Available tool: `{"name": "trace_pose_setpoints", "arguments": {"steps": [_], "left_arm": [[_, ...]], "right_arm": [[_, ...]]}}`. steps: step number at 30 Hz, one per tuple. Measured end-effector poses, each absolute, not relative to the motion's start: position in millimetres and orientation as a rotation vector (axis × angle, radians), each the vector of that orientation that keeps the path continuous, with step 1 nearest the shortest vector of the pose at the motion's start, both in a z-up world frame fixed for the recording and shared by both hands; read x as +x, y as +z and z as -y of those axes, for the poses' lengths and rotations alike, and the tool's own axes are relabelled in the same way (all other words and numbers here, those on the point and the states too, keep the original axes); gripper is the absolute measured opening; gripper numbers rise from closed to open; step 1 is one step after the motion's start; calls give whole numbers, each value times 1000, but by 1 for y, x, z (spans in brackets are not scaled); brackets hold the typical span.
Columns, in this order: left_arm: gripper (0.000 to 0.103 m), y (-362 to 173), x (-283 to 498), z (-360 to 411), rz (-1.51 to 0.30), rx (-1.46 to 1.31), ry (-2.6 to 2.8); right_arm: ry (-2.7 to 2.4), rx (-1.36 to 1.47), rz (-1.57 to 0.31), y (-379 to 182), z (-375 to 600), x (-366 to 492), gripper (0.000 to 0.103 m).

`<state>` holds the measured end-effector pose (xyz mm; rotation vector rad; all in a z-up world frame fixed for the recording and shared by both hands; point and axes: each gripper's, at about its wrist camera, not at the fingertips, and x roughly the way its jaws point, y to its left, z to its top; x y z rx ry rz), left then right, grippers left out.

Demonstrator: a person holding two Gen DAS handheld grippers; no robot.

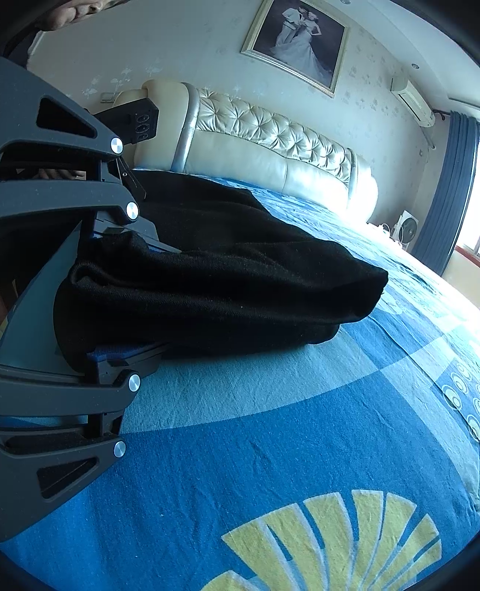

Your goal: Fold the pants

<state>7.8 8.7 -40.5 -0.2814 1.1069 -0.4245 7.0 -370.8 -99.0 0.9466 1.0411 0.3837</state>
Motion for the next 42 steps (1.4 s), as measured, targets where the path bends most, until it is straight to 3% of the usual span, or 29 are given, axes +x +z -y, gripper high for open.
{"name": "trace_pose_setpoints", "arguments": {"steps": [14,28,29,30,31,34,37,42], "left_arm": [[79,-11,11,-63,-981,-329,-555],[80,-55,145,-27,-1118,-402,-573],[80,-62,151,-28,-1143,-428,-577],[79,-68,154,-30,-1156,-457,-583],[66,-71,155,-32,-1155,-464,-582],[41,-69,155,-28,-1153,-394,-572],[32,-58,154,-23,-1130,-340,-559],[28,-34,171,-18,-1076,-308,-548]], "right_arm": [[357,845,-1005,-63,404,14,71],[434,912,-1027,-96,393,110,74],[441,882,-1052,-96,387,113,62],[430,849,-1082,-97,381,115,56],[420,829,-1088,-98,377,115,51],[451,845,-1062,-95,377,113,41],[464,837,-1031,-85,378,110,37],[499,817,-956,-61,379,125,35]]}}
